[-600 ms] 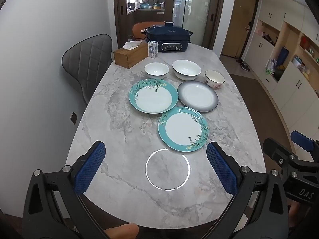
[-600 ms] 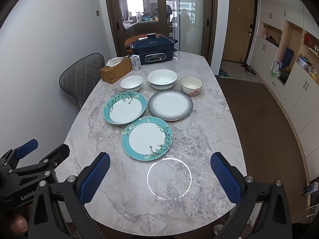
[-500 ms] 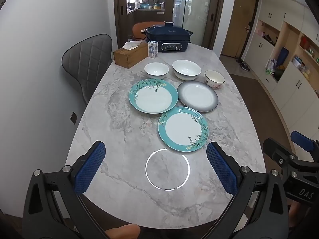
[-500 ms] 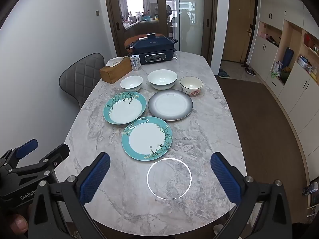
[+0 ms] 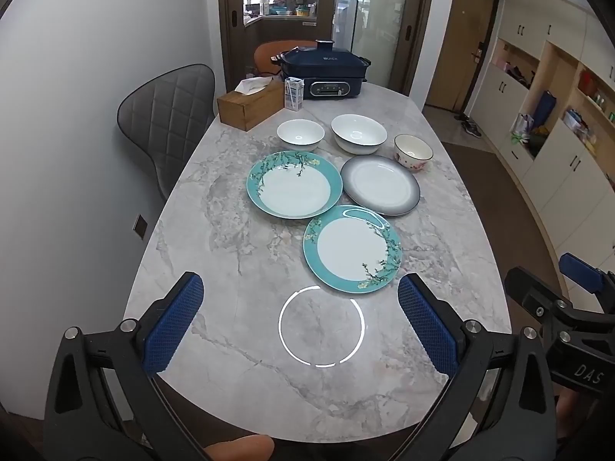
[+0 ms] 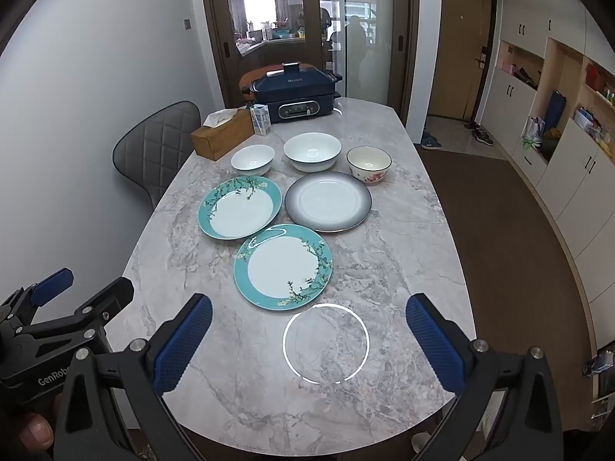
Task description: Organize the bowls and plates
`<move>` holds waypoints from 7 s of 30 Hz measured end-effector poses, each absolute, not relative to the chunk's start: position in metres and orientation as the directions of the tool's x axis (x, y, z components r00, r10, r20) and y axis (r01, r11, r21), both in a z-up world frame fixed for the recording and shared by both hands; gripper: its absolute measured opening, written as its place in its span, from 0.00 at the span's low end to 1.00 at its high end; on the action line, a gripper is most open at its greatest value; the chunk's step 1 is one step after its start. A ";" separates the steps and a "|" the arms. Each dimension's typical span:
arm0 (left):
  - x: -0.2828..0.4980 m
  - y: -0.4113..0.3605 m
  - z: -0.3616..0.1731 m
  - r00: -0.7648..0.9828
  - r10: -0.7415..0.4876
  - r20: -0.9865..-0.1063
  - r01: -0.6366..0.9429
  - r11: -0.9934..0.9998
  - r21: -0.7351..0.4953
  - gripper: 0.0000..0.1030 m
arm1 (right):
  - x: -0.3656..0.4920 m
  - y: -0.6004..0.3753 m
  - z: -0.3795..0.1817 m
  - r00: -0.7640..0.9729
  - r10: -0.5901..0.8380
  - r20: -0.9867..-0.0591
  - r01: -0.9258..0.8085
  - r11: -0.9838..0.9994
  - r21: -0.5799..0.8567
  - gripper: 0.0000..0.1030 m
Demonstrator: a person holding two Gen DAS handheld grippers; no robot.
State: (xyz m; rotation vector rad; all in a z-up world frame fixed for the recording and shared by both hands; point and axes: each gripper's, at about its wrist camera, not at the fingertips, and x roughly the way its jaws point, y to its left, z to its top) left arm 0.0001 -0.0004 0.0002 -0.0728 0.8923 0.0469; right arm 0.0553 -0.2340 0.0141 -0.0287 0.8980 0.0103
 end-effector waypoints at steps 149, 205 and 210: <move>0.532 -0.178 -0.336 -0.001 -0.219 -0.976 0.296 0.932 -0.209 0.28 | 0.409 -0.425 -0.293 0.255 0.496 -0.830 0.018 0.856 0.517 0.17; 0.322 -0.143 -0.259 0.201 -0.442 -0.874 0.153 0.896 -0.417 0.19 | 0.277 -0.409 -0.253 0.377 0.487 -0.788 0.028 0.845 0.535 0.15; 0.249 -0.089 -0.257 0.219 -0.427 -0.877 0.094 0.904 -0.417 0.19 | 0.236 -0.360 -0.266 0.332 0.510 -0.794 -0.015 0.844 0.536 0.15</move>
